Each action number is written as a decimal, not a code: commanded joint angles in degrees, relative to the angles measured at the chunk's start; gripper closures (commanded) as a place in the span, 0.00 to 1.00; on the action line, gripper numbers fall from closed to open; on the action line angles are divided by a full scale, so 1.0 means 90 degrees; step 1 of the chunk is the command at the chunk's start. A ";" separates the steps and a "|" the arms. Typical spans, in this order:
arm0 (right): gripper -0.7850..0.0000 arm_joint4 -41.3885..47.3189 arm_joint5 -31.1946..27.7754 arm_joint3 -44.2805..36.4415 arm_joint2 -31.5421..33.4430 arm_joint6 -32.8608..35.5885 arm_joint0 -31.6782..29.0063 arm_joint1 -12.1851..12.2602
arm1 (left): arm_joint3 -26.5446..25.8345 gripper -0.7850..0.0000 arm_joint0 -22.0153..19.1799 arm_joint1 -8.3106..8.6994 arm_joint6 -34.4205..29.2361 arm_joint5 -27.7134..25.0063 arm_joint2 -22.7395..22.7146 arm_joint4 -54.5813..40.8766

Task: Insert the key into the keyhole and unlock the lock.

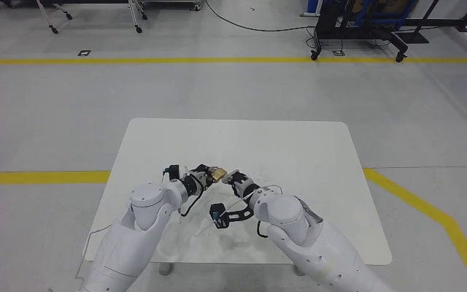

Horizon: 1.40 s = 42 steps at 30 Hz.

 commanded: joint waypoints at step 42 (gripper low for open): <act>1.00 0.0241 0.0408 -0.0097 0.0635 -0.1119 -0.0333 0.0122 | 0.0344 1.00 -0.0110 -0.0037 -0.0395 0.0238 -0.0213 -0.0601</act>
